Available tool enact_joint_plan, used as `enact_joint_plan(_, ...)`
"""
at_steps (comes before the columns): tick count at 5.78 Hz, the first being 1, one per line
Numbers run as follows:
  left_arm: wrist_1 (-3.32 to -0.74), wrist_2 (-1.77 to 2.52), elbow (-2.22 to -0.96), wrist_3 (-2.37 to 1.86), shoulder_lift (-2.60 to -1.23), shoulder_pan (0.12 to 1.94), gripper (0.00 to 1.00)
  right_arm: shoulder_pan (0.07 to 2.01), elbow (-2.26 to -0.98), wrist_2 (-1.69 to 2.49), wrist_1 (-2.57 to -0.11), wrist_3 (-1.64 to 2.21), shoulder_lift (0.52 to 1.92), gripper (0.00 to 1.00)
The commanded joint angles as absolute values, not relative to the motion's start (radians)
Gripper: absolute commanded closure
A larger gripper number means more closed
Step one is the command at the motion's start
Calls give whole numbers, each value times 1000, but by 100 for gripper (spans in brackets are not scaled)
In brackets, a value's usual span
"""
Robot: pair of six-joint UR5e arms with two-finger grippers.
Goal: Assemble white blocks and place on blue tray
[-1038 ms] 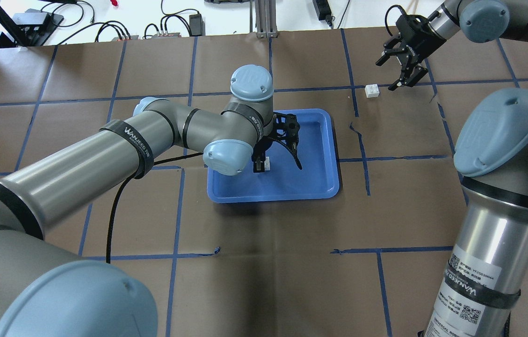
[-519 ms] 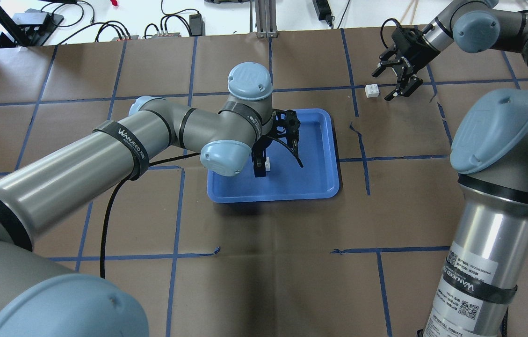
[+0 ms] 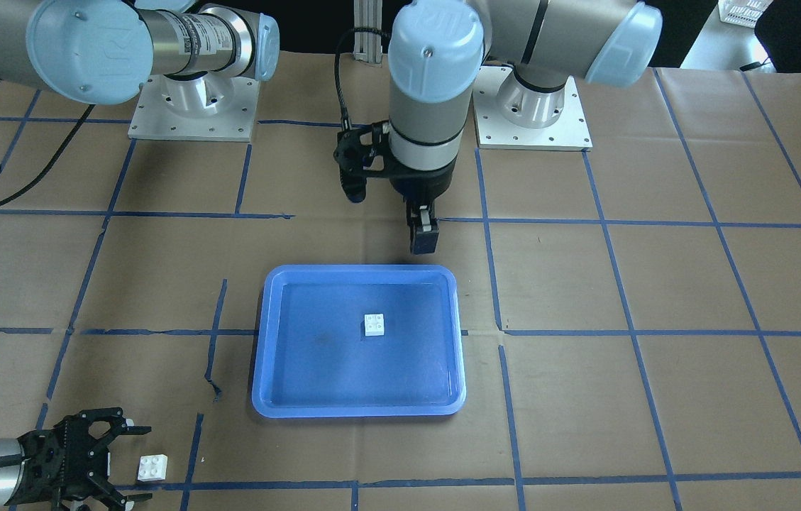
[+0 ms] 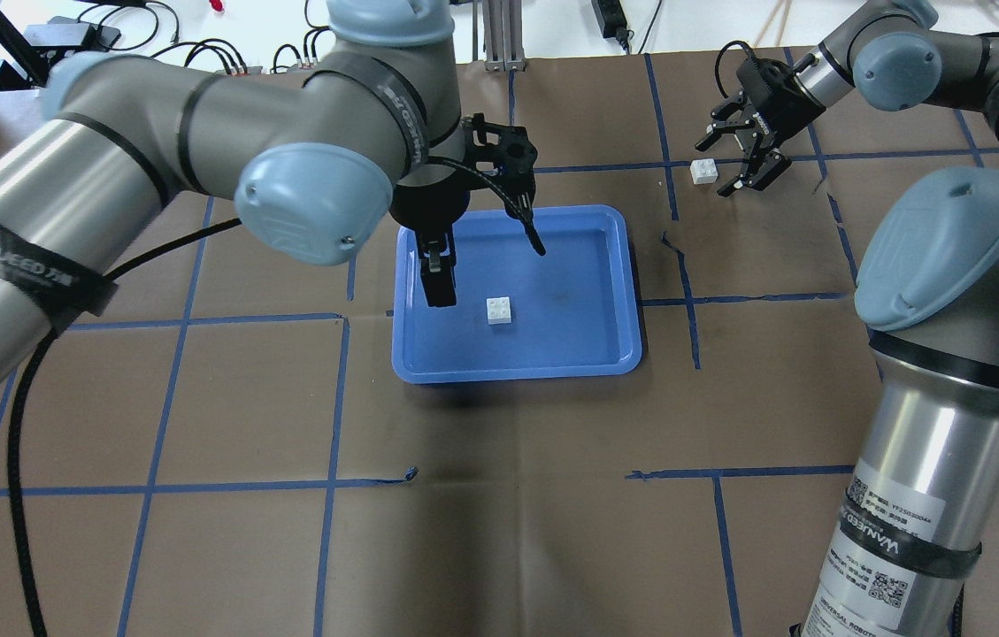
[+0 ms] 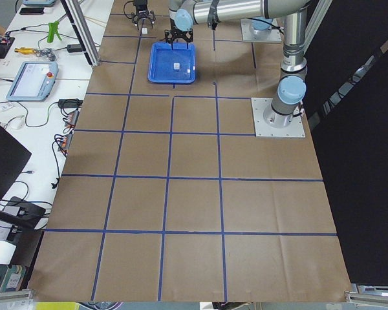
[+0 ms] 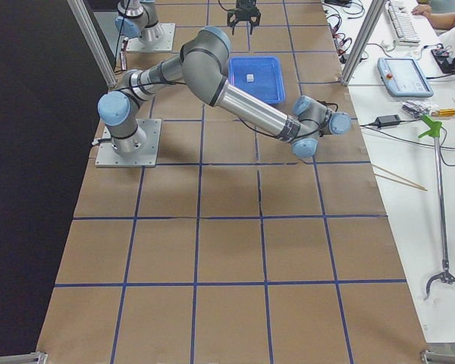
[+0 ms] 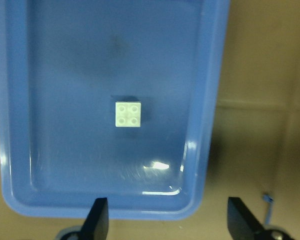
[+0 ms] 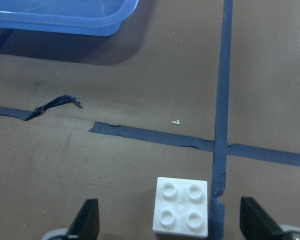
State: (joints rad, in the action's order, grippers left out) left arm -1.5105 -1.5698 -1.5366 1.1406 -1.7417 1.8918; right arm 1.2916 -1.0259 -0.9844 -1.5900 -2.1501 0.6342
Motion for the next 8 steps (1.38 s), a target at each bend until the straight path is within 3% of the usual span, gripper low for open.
enact_joint_plan(1,-1621,-1566,-1532,1032,-1629,1888,1,1292,-1032,-922,-1594,-2146,637,17)
enact_joint_plan(4,-1449,-1621,-1561,261,-1615,1743,1,1276,-1029,-920,-1609,-2146,638,26)
enact_joint_plan(5,-1442,-1618,-1559,92,-1564,1688,1,1275,-1032,-920,-1620,-2148,638,37)
enact_joint_plan(6,-1450,-1611,-1560,-58,-1543,1643,1,1275,-1035,-922,-1629,-2146,637,40)
enact_joint_plan(7,-1506,-1533,-1549,-60,-1543,1629,1,1275,-1035,-923,-1629,-2148,637,58)
enact_joint_plan(8,-1529,-1535,-1554,-58,-1542,1631,1,1275,-1035,-931,-1631,-2148,637,58)
